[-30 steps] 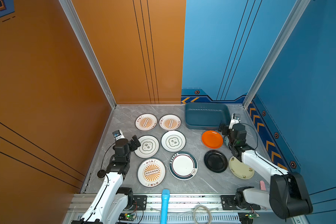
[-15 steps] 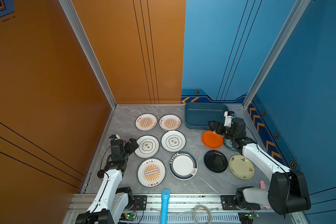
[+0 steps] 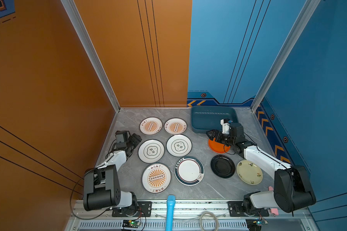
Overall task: Place the plates into the plastic bin on the countertop
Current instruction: 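Reach left gripper to the far sunburst plate while right gripper moves beside the bin, then grasp the rim of the white sunburst plate with the left gripper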
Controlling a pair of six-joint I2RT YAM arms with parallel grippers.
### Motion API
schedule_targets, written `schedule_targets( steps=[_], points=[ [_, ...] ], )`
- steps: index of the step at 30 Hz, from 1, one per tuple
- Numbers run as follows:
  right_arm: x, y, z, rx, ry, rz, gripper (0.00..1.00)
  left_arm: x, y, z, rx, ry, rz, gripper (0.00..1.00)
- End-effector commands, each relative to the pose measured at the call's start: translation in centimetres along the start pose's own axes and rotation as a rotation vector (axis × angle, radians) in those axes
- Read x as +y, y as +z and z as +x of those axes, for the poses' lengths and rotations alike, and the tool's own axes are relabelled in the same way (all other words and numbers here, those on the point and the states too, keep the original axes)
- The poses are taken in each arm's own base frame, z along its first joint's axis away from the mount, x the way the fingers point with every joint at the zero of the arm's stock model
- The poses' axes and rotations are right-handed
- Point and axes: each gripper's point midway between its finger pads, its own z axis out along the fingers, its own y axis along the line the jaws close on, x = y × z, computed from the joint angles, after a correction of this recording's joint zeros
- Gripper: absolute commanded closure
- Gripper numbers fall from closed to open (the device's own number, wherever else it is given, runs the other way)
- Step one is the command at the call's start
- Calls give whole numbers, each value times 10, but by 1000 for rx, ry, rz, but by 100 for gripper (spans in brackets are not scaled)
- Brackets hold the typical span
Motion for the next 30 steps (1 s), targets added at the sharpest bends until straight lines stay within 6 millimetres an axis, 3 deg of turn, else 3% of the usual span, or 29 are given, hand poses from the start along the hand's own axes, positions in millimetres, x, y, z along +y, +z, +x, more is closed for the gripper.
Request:
schedule_targets(
  steps=[1,5,16,23,30],
  points=[
    [10,1,-3,11,0,-16,10,-17,21,-14,10,-41,59,26],
    [11,2,-2,19,3,-13,11,-17,52,-9,64,-66,56,34],
    [14,2,-1,39,-9,10,13,-14,105,-1,119,-66,12,42],
    [10,10,8,62,-3,20,14,-3,124,14,164,-96,4,52],
    [11,14,11,75,5,10,15,-6,135,19,182,-128,58,70]
  ],
)
